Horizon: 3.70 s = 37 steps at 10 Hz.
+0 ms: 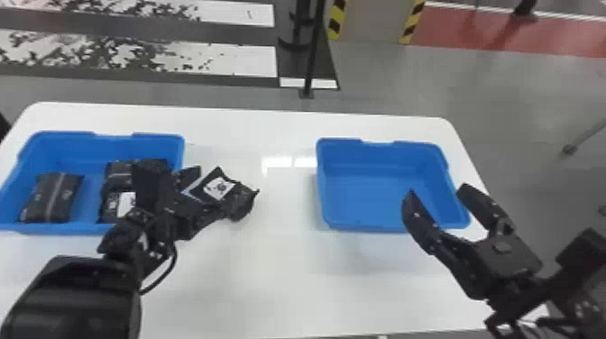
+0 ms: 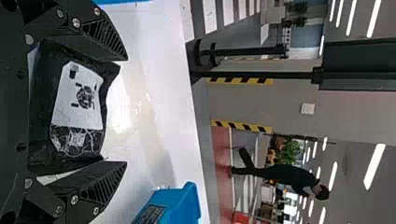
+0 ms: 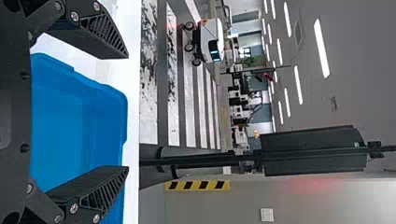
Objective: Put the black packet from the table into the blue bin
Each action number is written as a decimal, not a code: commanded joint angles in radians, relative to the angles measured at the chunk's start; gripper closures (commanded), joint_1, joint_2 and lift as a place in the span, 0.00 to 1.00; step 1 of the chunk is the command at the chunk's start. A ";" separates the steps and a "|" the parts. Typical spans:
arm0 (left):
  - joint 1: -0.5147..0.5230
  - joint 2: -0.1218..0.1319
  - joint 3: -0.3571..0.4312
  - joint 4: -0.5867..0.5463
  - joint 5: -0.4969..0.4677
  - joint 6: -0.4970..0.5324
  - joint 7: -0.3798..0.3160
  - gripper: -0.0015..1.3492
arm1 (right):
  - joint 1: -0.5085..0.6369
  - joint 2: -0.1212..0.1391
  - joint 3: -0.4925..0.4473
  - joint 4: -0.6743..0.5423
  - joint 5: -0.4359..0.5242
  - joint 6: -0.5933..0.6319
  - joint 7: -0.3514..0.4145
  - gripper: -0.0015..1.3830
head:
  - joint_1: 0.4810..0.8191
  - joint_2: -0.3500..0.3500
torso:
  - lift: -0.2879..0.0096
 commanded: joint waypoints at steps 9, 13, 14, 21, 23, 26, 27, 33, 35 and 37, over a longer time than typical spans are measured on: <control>-0.140 0.003 -0.027 0.200 -0.180 0.127 -0.023 0.90 | -0.002 -0.003 0.000 0.011 -0.021 -0.003 0.000 0.13 | 0.63 0.26 | 0.60; -0.088 0.024 -0.059 0.055 -0.140 0.087 -0.043 0.90 | 0.000 -0.003 0.000 0.011 -0.025 -0.003 0.000 0.13 | 0.63 0.26 | 0.60; -0.046 0.029 -0.043 -0.033 -0.088 0.092 -0.043 0.90 | 0.000 -0.003 0.000 0.011 -0.027 -0.005 0.000 0.13 | 0.63 0.25 | 0.60; 0.135 0.018 0.316 -0.315 -0.094 0.028 -0.037 0.27 | 0.000 -0.003 0.000 0.008 -0.029 -0.005 0.000 0.13 | 0.63 0.49 | 0.60; 0.172 0.001 0.368 -0.318 -0.100 -0.033 -0.035 0.08 | 0.002 -0.003 0.000 0.008 -0.031 -0.005 0.000 0.13 | 0.63 0.58 | 0.60; 0.297 -0.022 0.370 -0.318 0.025 -0.296 -0.035 0.16 | 0.005 -0.003 0.000 0.008 -0.033 -0.005 0.000 0.13 | 0.63 0.62 | 0.60; 0.356 -0.039 0.372 -0.318 0.089 -0.389 -0.035 0.16 | 0.007 -0.003 0.000 0.008 -0.033 -0.005 0.000 0.13 | 0.63 0.61 | 0.60; 0.651 -0.044 0.433 -0.458 0.223 -0.575 0.031 0.16 | 0.005 -0.002 0.006 0.011 -0.029 -0.005 0.000 0.13 | 0.63 0.72 | 0.60; 0.651 -0.044 0.419 -0.458 0.231 -0.575 0.040 0.16 | -0.002 -0.002 0.016 0.013 -0.029 -0.005 0.000 0.13 | 0.63 0.72 | 0.60; 0.651 -0.044 0.395 -0.458 0.245 -0.570 0.044 0.16 | -0.005 -0.002 0.020 0.016 -0.029 -0.005 0.000 0.13 | 0.63 0.72 | 0.60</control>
